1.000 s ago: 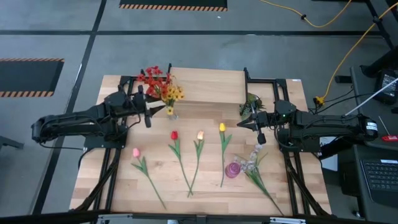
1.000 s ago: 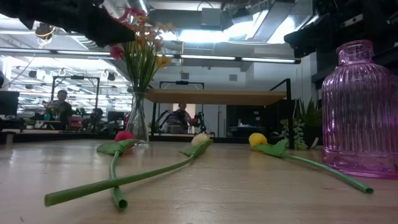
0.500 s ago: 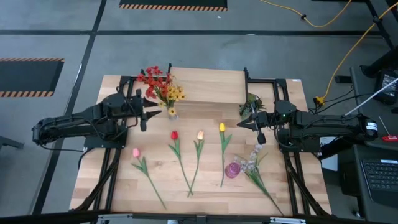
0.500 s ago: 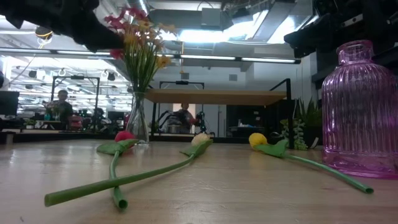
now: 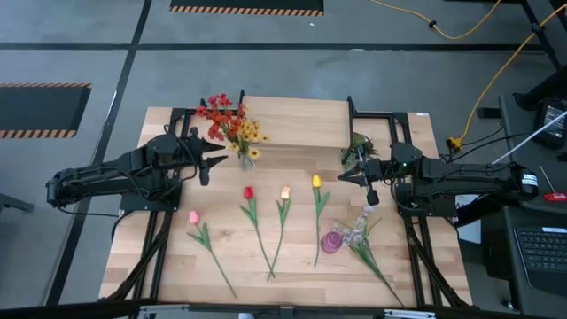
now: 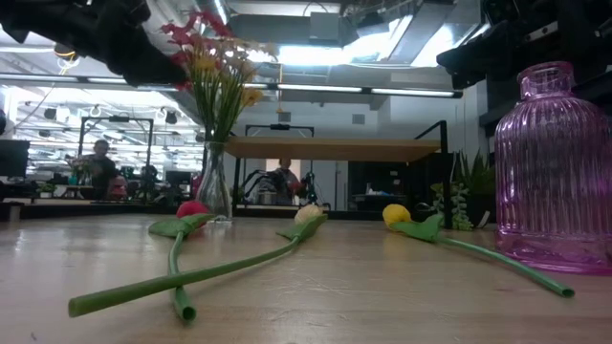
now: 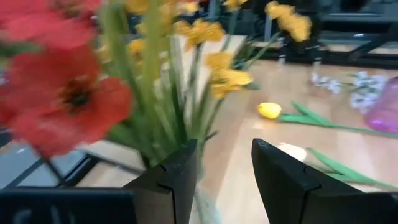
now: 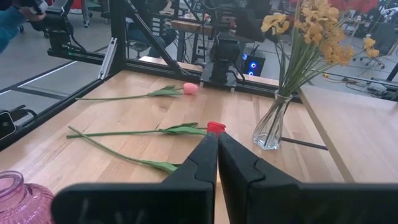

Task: Pick and place flowers into a vace then onto a shelf
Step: Put the red flowers into the transparent vase

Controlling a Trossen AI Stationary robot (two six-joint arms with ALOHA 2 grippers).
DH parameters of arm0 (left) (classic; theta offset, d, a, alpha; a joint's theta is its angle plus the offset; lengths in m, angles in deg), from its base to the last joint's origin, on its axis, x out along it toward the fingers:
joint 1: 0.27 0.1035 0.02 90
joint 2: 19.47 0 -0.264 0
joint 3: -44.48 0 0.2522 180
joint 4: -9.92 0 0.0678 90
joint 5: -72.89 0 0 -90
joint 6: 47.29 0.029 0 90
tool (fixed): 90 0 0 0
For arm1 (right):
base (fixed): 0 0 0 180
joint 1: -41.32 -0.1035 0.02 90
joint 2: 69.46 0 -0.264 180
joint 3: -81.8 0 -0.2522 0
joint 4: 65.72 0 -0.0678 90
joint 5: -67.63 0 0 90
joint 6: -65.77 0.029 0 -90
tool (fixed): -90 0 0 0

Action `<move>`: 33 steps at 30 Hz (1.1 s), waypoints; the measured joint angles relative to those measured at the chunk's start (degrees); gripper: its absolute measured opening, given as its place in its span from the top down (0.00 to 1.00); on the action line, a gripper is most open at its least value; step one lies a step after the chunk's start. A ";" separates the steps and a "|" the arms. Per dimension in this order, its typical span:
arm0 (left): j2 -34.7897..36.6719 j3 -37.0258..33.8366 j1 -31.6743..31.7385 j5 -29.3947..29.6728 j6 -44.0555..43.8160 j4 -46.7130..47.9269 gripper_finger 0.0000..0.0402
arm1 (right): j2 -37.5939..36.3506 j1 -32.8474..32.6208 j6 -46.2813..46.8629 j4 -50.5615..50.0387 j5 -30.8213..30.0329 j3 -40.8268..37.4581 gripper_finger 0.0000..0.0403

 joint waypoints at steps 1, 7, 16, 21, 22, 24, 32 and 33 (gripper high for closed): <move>0.00 0.00 0.00 0.63 -0.11 0.18 0.64 | 0.00 0.00 0.00 -0.01 0.00 0.00 0.96; 0.00 0.00 0.00 1.72 -0.11 0.40 0.64 | 0.00 0.00 0.00 -0.01 0.00 0.00 0.96; -1.57 0.02 0.02 8.66 -3.15 -0.06 0.63 | 0.01 -0.02 0.00 0.01 0.00 0.00 0.96; -3.37 0.02 0.02 8.68 -4.03 -3.54 0.58 | 0.00 0.00 0.00 0.01 0.00 0.00 0.96; -3.89 0.02 0.02 8.66 -3.99 -4.33 0.57 | 0.02 0.00 0.00 0.01 0.00 0.00 0.96; -5.05 0.02 0.09 8.67 -3.44 -5.26 0.54 | 0.02 -0.01 0.00 0.01 0.00 0.00 0.96; -10.31 0.02 1.59 10.62 -3.13 -9.52 0.47 | 0.02 0.00 0.00 0.04 0.00 0.00 0.96; -10.90 0.02 1.77 10.53 -3.11 -10.42 0.47 | 0.02 -0.01 0.00 0.04 0.00 0.00 0.96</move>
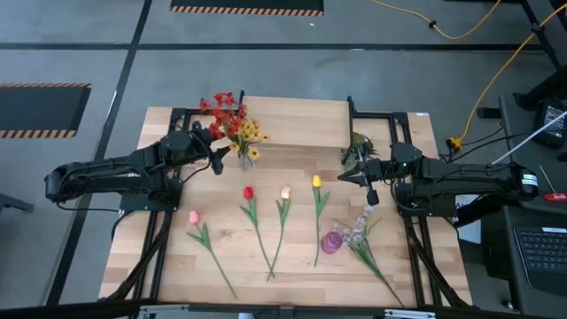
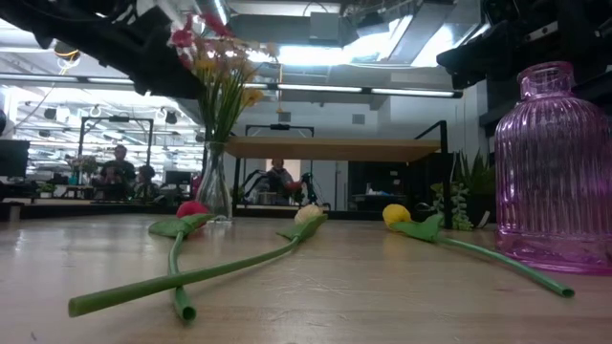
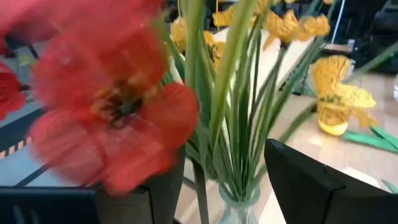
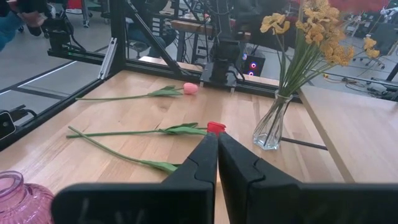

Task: Pick and place flowers into a vace then onto a shelf
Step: Put the red flowers into the transparent vase

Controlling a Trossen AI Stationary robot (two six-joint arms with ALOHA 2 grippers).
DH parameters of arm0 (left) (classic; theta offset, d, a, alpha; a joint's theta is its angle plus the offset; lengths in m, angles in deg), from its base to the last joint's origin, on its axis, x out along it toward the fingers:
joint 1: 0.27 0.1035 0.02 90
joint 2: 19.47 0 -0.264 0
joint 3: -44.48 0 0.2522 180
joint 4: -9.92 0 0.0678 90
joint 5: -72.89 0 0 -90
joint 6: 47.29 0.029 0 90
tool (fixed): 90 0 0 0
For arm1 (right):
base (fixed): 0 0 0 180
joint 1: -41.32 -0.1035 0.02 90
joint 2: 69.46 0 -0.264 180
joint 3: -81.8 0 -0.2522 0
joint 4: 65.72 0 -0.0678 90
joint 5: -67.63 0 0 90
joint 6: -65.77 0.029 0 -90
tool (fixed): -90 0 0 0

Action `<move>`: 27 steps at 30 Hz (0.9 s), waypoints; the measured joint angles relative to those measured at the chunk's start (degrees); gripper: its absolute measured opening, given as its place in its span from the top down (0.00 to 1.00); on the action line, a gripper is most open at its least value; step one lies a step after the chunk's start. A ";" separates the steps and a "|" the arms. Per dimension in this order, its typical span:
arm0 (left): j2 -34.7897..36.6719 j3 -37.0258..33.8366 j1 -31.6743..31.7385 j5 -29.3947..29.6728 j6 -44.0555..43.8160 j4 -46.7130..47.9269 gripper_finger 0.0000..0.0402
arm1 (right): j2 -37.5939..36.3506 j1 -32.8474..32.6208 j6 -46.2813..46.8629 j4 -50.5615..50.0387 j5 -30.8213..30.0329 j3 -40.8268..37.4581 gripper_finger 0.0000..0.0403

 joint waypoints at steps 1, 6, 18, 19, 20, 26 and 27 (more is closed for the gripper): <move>-0.50 0.00 0.21 0.01 0.00 -0.58 0.47 | 0.00 -0.01 0.00 0.00 0.00 0.00 0.96; -2.51 0.00 1.64 0.24 0.00 -0.81 0.48 | 0.00 0.01 0.00 0.00 0.00 0.00 0.96; -6.58 -0.02 2.14 -0.09 1.01 -1.85 0.61 | 0.00 0.00 0.00 0.00 0.00 0.00 0.96; -6.56 -0.02 2.13 -0.14 1.03 -1.88 0.65 | 0.00 0.01 0.00 0.00 0.01 0.00 0.96; -6.56 -0.02 2.09 -0.18 1.02 -1.90 0.68 | 0.00 0.00 0.00 0.00 0.00 0.00 0.96; -6.54 -0.02 2.02 -3.23 -0.48 -1.55 0.90 | 0.00 0.01 -0.01 0.00 0.00 0.00 0.96; -6.54 -0.02 2.01 -4.08 -0.50 -1.50 0.93 | 0.00 0.01 -0.01 0.00 0.00 0.00 0.96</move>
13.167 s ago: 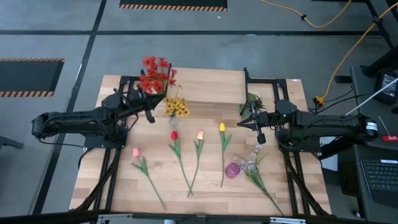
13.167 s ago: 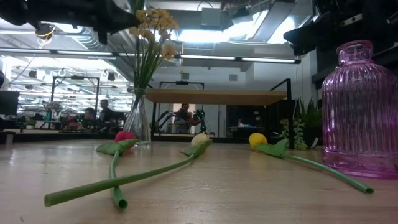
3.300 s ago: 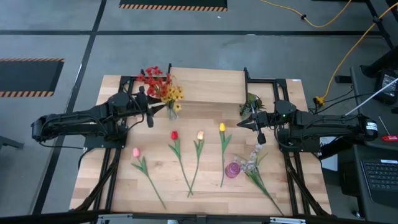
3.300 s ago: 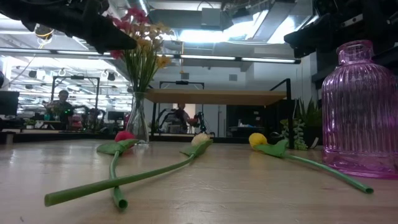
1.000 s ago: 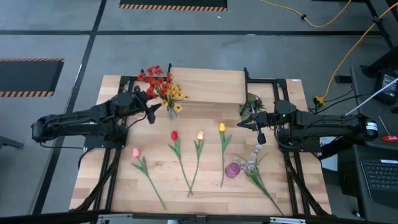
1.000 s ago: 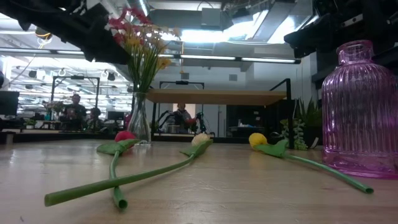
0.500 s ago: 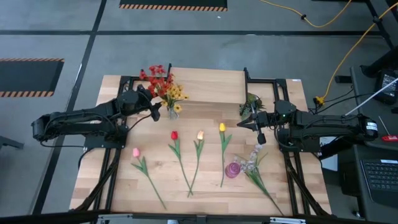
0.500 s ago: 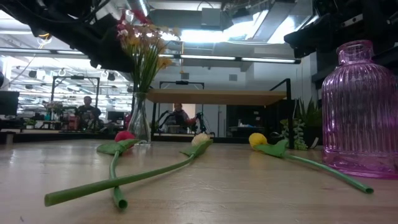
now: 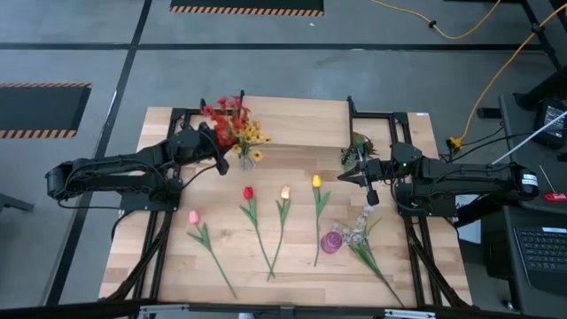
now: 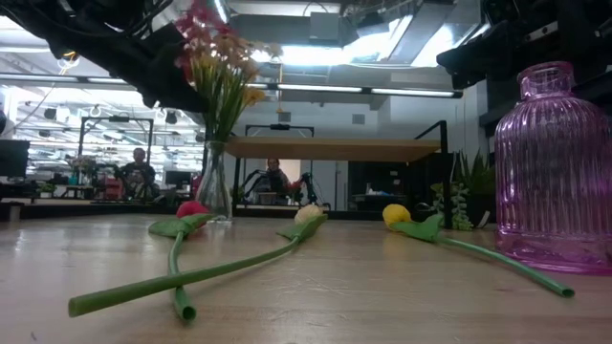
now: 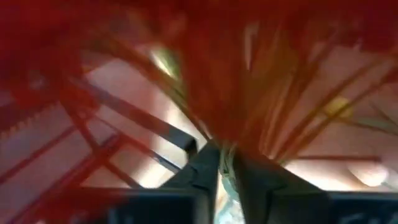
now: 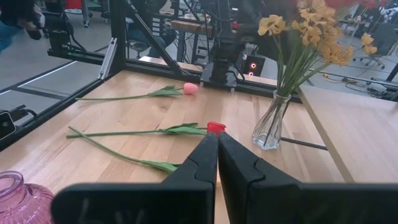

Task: Pick and place flowers into a vace then onto a shelf
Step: Put the red flowers into the transparent vase

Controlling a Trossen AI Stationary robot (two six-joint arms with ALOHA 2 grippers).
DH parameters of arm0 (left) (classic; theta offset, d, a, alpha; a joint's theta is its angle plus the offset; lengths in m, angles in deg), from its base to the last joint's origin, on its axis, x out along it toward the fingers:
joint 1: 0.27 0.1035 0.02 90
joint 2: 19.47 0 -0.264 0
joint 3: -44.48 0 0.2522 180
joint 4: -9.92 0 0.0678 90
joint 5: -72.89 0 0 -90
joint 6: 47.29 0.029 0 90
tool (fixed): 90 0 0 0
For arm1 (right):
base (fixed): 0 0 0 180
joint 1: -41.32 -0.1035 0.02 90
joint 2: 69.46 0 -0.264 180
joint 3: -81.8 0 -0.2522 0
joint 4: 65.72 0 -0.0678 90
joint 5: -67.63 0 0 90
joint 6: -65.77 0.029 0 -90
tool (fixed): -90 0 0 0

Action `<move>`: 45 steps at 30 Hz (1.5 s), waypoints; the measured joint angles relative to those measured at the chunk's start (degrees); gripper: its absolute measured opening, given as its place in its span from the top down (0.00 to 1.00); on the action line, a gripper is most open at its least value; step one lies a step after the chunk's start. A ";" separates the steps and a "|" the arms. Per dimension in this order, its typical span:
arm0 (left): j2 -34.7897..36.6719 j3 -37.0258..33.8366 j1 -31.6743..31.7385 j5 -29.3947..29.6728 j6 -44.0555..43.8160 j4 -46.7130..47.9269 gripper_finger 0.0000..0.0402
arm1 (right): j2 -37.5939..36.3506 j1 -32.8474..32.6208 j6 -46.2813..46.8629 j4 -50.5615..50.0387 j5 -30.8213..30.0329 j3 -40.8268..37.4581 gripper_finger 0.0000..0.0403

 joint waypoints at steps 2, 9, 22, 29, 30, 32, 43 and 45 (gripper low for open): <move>0.02 0.00 0.00 -1.26 -0.10 -0.01 0.97 | 0.00 -0.01 -0.02 0.00 0.00 0.00 0.96; 0.06 0.02 -0.12 -1.51 -0.05 0.82 0.98 | 0.00 0.00 -0.02 0.00 0.00 0.00 0.96; 0.04 0.08 -3.51 -1.46 1.54 3.78 0.98 | 0.00 -0.02 0.00 0.00 0.00 0.00 0.96; 0.00 -0.02 -3.72 -0.64 1.54 3.00 0.95 | 0.00 -0.01 -0.01 0.00 0.00 0.00 0.96; -0.05 -0.06 -3.72 -0.16 1.58 2.72 0.93 | 0.00 -0.02 -0.02 0.00 0.00 0.00 0.96; -0.04 -0.11 -3.72 0.24 2.09 2.04 0.90 | 0.00 -0.01 -0.01 0.01 0.00 0.00 0.96; -0.01 -0.11 -3.74 -0.19 2.40 0.38 0.65 | 0.00 -0.01 0.01 0.00 0.02 0.00 0.96; 0.26 -0.11 -3.76 -0.17 2.46 0.24 0.60 | 0.00 0.00 0.01 0.00 0.02 0.00 0.96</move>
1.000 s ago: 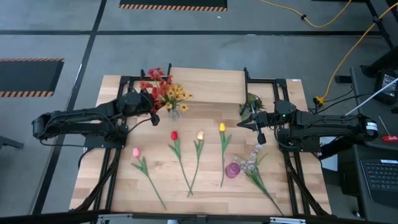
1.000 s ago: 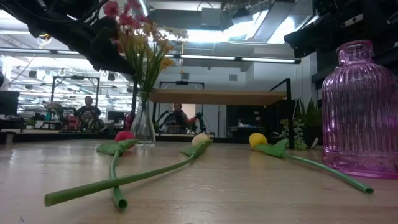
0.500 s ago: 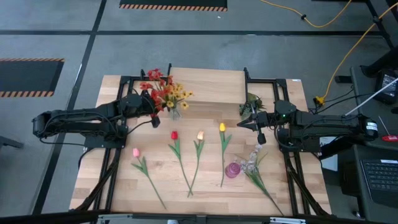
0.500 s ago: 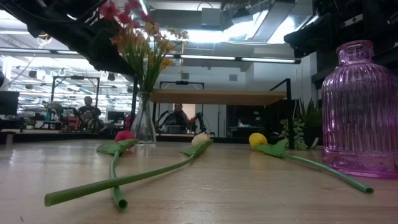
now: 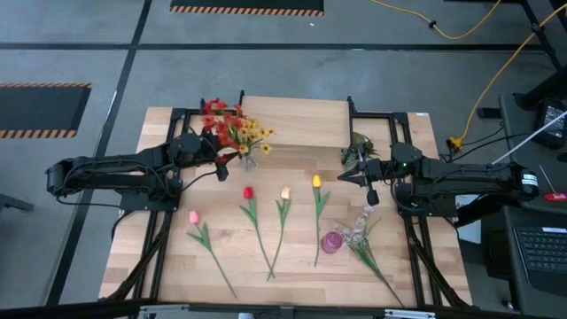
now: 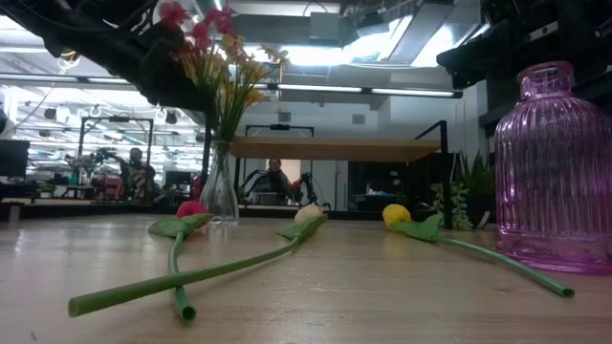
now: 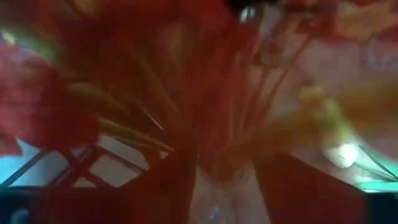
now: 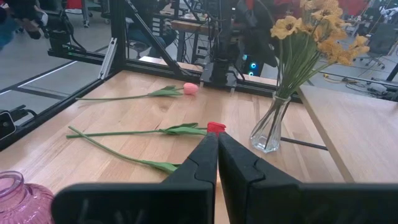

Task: Pick and place flowers into a vace then onto a shelf
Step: Put the red flowers into the transparent vase, then put the white flowers into the transparent vase

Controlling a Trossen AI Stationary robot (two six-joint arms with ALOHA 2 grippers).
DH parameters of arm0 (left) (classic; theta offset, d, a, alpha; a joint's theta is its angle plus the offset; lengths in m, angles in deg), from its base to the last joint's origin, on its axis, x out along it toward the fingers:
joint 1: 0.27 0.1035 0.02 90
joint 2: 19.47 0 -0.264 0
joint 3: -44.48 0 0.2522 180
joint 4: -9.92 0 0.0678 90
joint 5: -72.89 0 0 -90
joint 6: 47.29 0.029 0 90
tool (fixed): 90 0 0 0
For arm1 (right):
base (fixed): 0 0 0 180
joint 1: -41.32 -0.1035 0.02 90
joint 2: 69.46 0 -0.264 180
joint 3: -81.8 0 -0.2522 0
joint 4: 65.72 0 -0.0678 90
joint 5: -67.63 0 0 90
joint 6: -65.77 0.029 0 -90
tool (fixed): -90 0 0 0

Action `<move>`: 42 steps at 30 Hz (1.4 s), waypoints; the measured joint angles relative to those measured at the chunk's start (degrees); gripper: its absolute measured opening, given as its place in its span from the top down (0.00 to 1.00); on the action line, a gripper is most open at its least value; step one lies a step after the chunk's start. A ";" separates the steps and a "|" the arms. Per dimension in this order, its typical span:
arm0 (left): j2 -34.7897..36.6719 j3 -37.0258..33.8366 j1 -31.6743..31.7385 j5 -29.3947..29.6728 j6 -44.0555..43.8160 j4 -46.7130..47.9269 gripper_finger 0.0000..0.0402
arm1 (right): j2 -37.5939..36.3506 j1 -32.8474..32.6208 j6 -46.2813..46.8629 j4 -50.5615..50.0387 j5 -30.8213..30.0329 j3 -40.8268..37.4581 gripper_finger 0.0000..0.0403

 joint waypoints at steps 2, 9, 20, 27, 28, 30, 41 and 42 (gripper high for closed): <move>0.59 0.00 0.02 -0.07 -0.02 0.12 0.57 | 0.00 0.00 0.00 0.00 0.00 0.00 0.96; 4.76 0.02 0.02 0.13 1.39 4.84 0.50 | 0.00 -0.02 0.00 0.00 0.00 0.00 0.96; 13.29 0.07 -0.45 -0.20 1.43 13.11 0.51 | 0.00 -0.02 0.17 0.00 0.00 0.00 0.96; 17.92 0.07 -4.40 -4.35 1.49 17.17 0.52 | 0.00 0.00 0.21 0.00 0.00 0.00 0.96; 18.35 0.09 -5.28 -5.66 1.49 17.16 0.54 | 0.00 -0.02 0.22 0.00 0.00 0.00 0.96; 18.72 0.09 -7.24 -7.60 1.87 17.11 0.59 | 0.00 -0.02 0.93 0.00 0.00 0.00 0.96; 14.75 0.11 -22.06 -10.69 -2.46 14.10 0.99 | 0.00 -2.59 12.04 -2.52 -0.08 0.00 0.99; 13.39 0.11 -23.64 -9.85 -2.78 12.39 0.99 | 0.00 -3.74 12.02 -2.70 0.01 0.04 0.99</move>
